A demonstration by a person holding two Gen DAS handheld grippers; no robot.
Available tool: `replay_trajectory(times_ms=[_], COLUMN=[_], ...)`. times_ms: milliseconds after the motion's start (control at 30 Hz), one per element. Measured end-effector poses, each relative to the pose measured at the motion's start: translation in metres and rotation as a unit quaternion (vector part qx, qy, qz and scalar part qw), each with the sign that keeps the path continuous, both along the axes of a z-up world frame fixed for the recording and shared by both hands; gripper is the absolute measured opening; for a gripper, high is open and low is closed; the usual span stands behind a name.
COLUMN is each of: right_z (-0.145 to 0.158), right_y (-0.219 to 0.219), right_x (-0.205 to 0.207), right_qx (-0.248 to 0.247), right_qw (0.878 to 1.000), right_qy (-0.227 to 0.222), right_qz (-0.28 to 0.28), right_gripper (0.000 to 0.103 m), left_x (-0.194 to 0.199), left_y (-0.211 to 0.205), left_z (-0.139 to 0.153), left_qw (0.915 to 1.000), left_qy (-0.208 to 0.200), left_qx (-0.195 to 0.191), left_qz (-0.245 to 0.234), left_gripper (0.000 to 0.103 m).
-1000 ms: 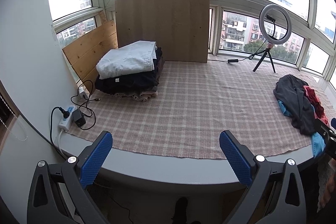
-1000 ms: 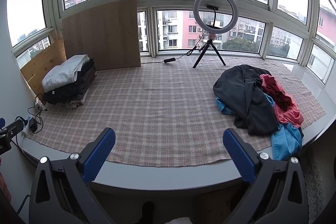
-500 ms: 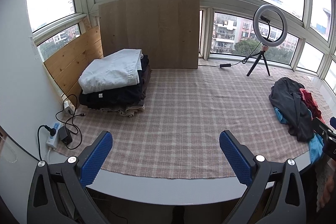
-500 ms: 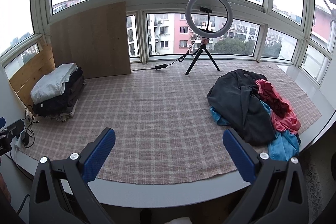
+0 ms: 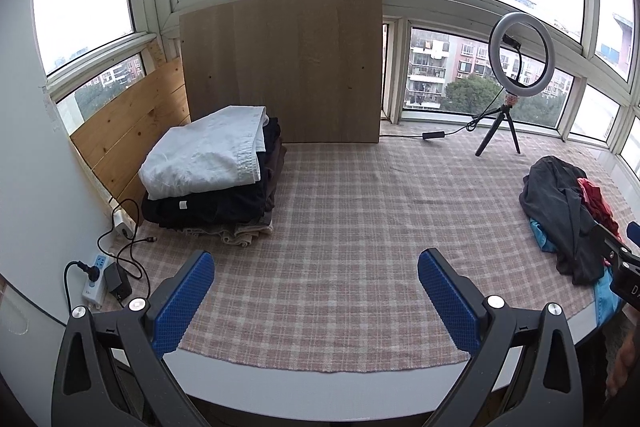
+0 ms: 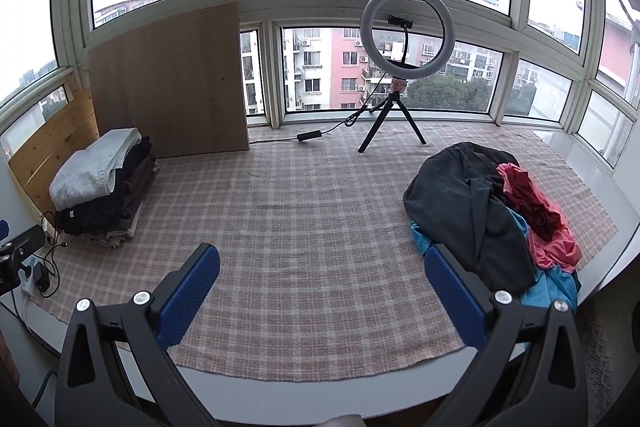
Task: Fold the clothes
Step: 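Carry both tools toward the heap of garments on the plaid cloth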
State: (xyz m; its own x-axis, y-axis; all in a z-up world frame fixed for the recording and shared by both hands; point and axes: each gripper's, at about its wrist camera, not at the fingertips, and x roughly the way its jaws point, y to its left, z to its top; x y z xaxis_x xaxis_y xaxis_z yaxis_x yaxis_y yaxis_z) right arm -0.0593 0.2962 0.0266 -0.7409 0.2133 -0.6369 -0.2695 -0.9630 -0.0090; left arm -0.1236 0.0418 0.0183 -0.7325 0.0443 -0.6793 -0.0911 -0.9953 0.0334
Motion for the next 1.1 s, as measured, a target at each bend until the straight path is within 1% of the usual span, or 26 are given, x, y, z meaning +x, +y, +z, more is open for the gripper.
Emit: replay_trajectory(times_ms=[267,533,867,1100], right_z=[0.001,0.001,0.002,0.000], right_y=[0.003,0.008,0.019,0.030], right_x=[-0.017,-0.025,-0.026,-0.026], right_qx=[0.002,0.003,0.009,0.006], right_qw=[1.000,1.000,0.999,0.998], right_qy=[0.002,0.002,0.000,0.000], right_qz=[-0.006,-0.019,-0.045,-0.067], right_gripper=[0.103,0.103,0.103,0.103], left_x=[-0.019,-0.031,-0.043,-0.050], left_y=[0.005,0.014,0.030,0.045], left_z=[0.001,0.001,0.000,-0.001], left_qw=[1.0000,0.9998,0.9990,0.9976], left_qy=[0.001,0.001,0.002,0.003], left_qx=[-0.003,-0.003,-0.001,-0.006], left_qz=[-0.006,-0.018,-0.046,-0.069], left_gripper=[0.102,0.102,0.102,0.102])
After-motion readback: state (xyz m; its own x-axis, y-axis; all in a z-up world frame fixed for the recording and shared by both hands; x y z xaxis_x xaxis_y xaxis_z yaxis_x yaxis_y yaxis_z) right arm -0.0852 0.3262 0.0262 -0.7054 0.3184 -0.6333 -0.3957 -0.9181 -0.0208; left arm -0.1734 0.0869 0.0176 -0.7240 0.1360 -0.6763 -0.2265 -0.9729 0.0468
